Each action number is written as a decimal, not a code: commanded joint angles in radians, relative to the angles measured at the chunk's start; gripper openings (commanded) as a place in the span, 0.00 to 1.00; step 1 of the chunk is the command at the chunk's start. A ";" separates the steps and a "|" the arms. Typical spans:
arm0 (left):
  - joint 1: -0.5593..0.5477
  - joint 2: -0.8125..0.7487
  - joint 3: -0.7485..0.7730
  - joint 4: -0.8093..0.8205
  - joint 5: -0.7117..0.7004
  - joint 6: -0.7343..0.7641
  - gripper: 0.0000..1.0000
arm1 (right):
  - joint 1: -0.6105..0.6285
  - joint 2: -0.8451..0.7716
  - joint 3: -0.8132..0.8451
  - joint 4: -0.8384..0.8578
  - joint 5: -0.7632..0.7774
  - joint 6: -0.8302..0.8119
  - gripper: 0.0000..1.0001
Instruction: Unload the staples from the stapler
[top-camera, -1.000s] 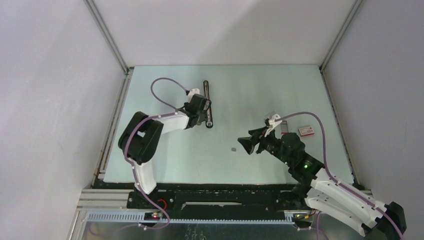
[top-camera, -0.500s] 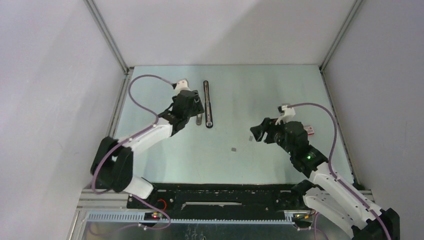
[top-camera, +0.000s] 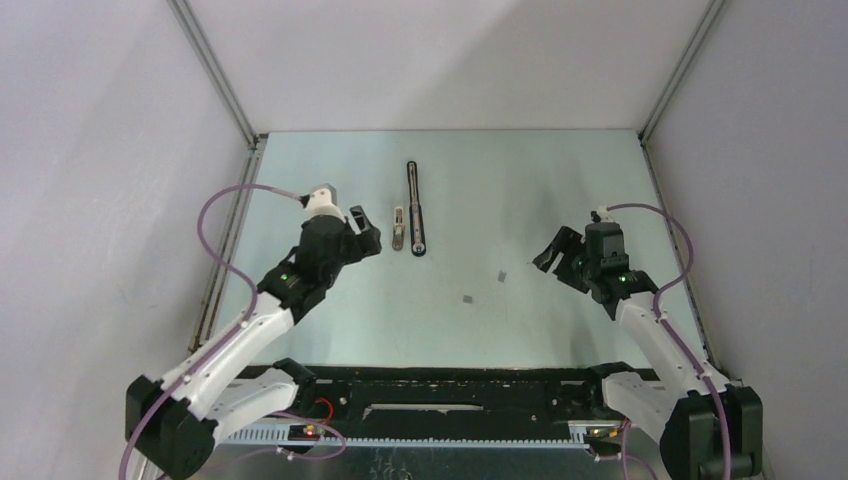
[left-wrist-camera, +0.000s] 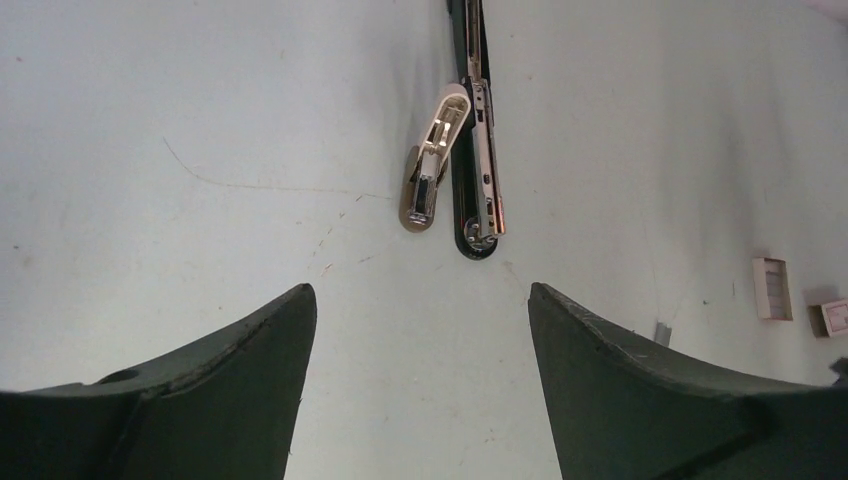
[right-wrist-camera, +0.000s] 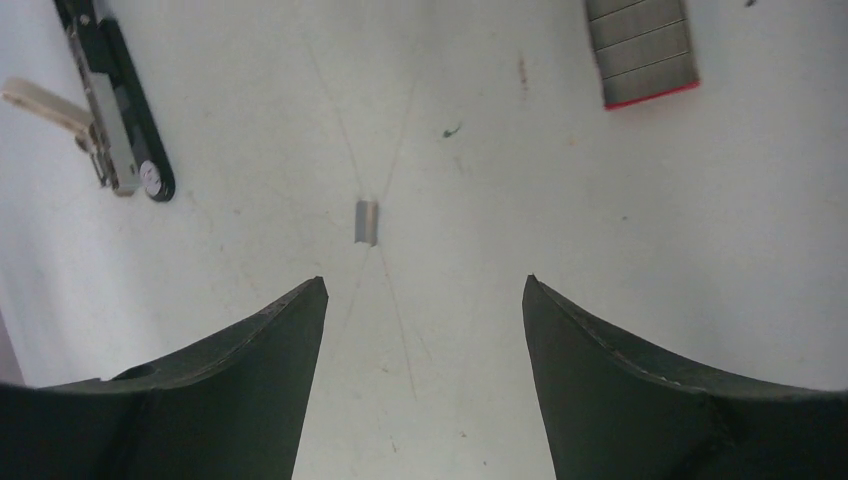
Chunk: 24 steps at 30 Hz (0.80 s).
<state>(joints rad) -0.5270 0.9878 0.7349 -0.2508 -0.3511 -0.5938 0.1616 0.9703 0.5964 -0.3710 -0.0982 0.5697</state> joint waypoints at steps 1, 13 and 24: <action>0.010 -0.088 0.042 -0.111 0.046 0.078 0.83 | -0.043 0.029 0.062 -0.028 0.070 0.023 0.81; 0.011 -0.217 0.172 -0.313 0.099 0.316 0.90 | -0.083 0.323 0.274 -0.041 0.306 -0.165 0.84; 0.015 -0.190 0.153 -0.354 0.029 0.333 0.92 | -0.185 0.621 0.451 -0.050 0.219 -0.140 0.82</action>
<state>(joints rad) -0.5201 0.8104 0.8700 -0.5953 -0.2874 -0.2955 -0.0113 1.5440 0.9920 -0.4191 0.1356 0.4240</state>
